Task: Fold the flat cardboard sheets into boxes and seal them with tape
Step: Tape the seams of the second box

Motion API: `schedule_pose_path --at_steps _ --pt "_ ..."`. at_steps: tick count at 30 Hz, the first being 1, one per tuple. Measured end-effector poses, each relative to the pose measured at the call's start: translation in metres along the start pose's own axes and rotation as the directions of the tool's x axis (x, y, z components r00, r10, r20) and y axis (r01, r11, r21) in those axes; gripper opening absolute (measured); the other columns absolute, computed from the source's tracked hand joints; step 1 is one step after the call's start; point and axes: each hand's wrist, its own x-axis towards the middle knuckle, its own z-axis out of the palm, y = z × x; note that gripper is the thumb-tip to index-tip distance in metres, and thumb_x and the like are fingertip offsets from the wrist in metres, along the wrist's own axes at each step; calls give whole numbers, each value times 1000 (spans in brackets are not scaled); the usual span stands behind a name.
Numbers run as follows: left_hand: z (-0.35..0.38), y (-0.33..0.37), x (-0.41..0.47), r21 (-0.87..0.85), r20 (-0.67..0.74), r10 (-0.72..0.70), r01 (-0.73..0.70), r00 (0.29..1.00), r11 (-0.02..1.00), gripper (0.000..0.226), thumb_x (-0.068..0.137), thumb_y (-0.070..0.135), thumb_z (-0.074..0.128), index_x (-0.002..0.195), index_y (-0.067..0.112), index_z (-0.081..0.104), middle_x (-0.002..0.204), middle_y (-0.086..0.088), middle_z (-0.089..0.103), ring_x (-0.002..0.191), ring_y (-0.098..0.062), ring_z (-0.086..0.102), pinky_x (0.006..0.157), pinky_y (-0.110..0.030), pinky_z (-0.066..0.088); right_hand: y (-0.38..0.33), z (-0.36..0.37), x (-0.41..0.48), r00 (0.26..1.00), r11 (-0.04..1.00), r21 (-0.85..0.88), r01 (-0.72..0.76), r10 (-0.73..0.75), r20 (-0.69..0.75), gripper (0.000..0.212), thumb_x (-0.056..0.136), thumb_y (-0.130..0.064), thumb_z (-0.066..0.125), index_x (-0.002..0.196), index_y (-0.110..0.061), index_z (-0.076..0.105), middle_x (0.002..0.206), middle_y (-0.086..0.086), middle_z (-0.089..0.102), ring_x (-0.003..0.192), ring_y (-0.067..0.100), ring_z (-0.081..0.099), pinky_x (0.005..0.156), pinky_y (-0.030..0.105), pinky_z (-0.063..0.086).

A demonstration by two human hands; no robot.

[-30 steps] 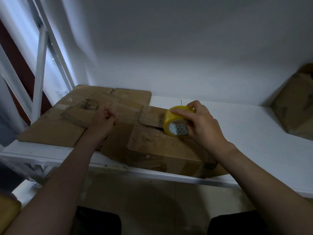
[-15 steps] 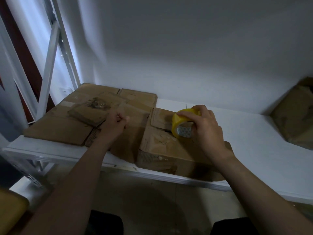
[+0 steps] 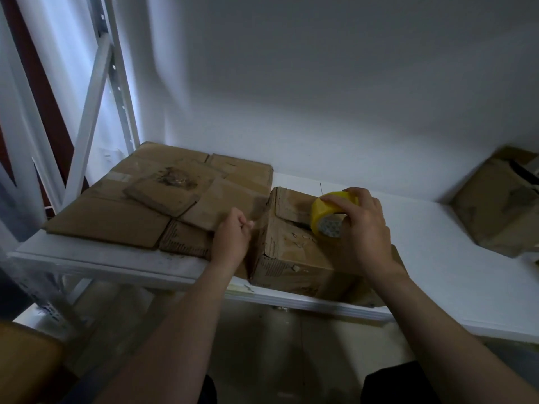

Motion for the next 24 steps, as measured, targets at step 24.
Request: schedule_pose_path --at_steps 24 --pt "-19 81 -16 -24 253 260 -262 932 965 57 102 52 46 151 28 30 155 0 38 140 -23 39 108 -44 40 0 -11 5 996 1000 12 24 -25 86 60 91 -6 68 140 -39 54 145 4 39 131 30 37 93 49 52"
